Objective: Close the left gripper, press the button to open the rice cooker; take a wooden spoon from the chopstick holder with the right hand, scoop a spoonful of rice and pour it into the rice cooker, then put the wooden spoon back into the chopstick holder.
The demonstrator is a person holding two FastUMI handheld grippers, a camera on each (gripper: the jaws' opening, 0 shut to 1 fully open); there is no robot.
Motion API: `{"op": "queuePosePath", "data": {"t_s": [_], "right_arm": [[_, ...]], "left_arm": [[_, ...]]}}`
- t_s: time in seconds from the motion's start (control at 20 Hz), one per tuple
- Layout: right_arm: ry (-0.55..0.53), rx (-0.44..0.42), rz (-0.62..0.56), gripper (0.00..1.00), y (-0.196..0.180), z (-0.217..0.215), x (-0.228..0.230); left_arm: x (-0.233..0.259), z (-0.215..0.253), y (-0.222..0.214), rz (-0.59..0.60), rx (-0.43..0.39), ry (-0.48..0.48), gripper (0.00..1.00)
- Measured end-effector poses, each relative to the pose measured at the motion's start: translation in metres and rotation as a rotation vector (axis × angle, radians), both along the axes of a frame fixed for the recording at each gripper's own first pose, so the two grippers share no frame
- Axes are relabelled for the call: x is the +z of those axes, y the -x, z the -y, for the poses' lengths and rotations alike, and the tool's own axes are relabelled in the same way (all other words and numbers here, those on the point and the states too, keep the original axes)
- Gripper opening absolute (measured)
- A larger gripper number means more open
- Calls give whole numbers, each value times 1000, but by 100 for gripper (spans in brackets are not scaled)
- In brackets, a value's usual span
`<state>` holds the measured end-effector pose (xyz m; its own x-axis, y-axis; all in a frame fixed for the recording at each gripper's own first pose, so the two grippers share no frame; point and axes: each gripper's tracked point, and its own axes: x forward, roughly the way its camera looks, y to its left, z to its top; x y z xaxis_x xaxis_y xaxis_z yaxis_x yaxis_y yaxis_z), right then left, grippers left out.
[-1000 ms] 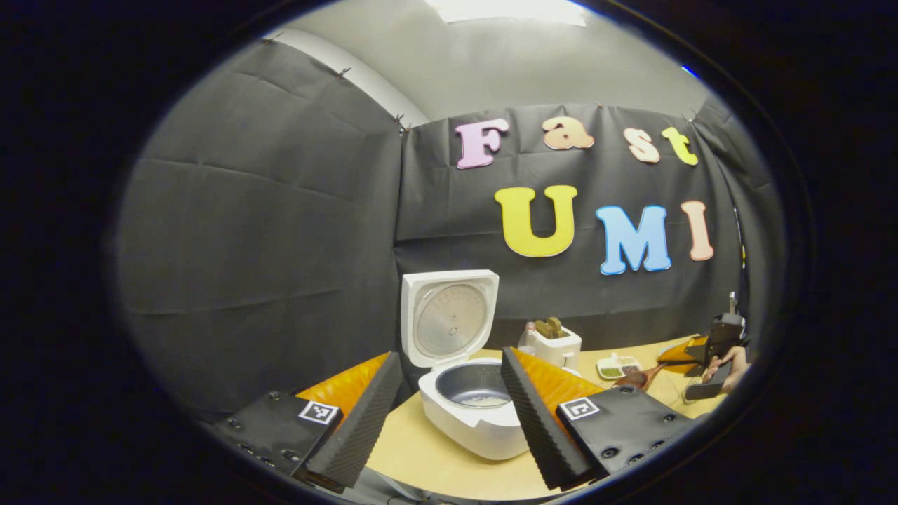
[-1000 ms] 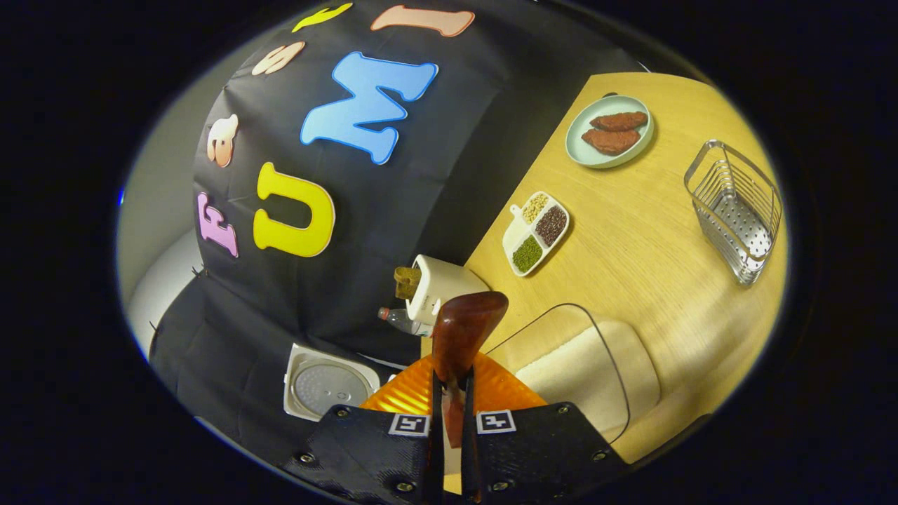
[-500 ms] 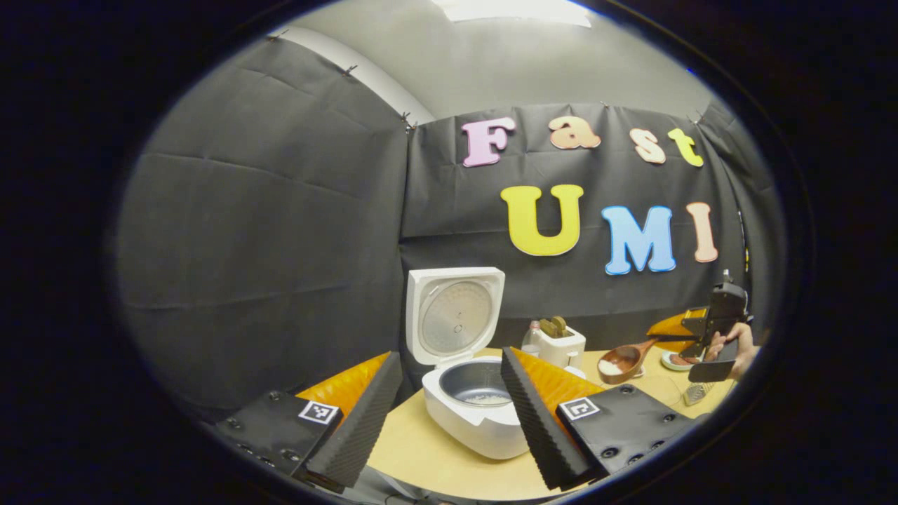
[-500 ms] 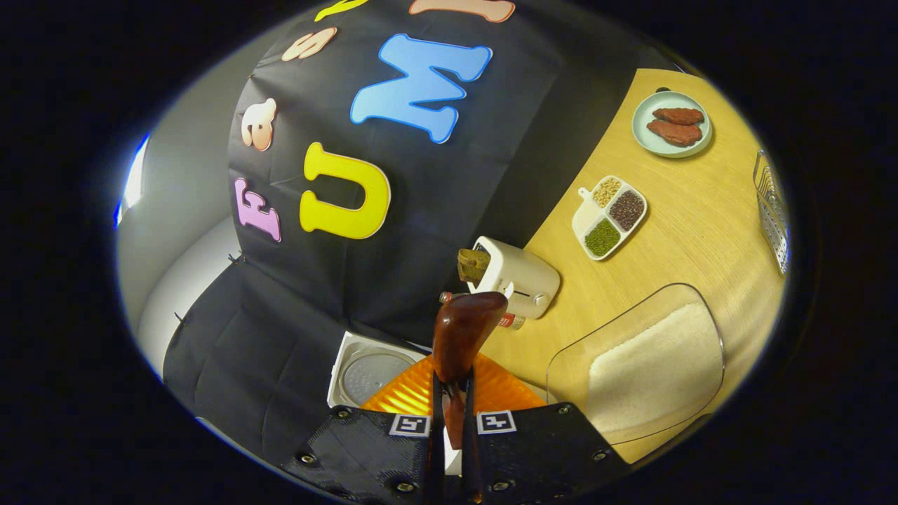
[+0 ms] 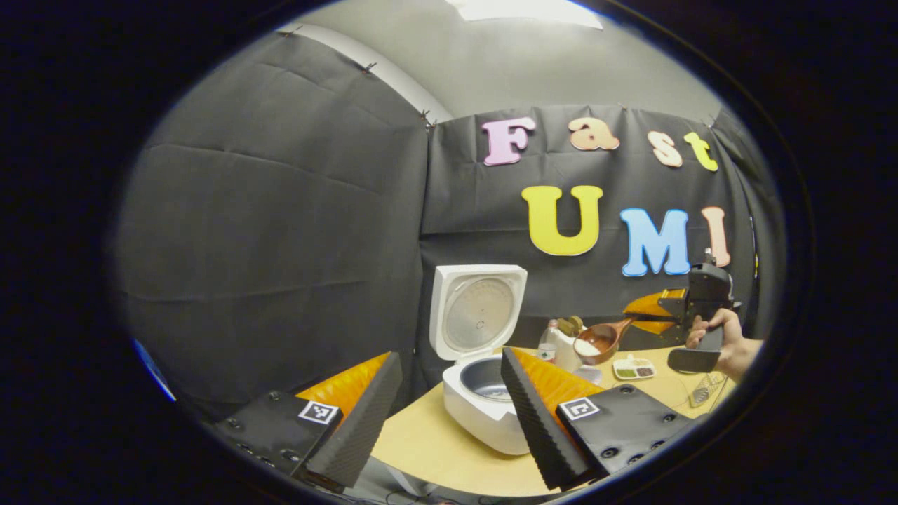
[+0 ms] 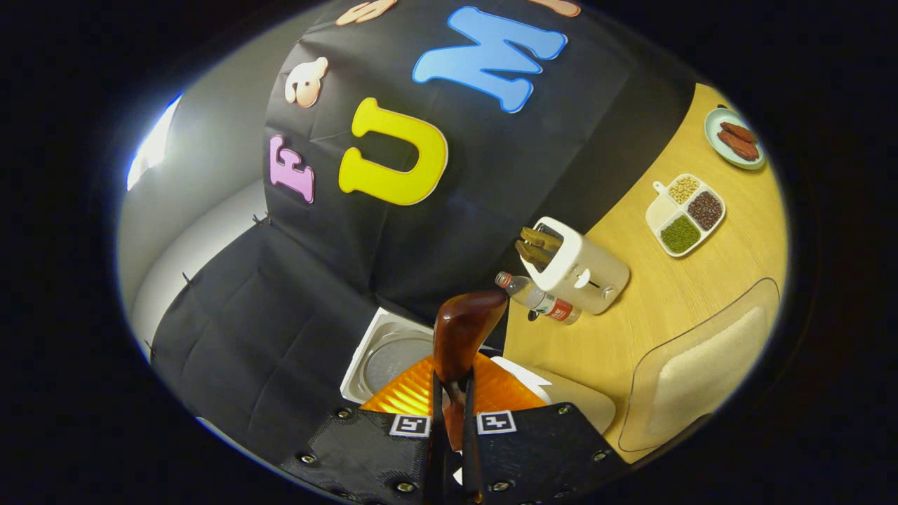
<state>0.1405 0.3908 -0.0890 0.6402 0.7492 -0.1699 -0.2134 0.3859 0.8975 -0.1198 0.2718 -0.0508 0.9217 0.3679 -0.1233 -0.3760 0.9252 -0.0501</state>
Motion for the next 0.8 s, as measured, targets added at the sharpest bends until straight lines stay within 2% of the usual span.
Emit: {"op": "queuePosePath", "data": {"t_s": [0.45, 0.8], "right_arm": [[86, 89, 62, 9, 1, -85, -9], [271, 168, 191, 10, 6, -139, -31]], "left_arm": [[-9, -33, 22, -24, 81, 3, 99], [-14, -44, 42, -38, 128, 4, 98]]}}
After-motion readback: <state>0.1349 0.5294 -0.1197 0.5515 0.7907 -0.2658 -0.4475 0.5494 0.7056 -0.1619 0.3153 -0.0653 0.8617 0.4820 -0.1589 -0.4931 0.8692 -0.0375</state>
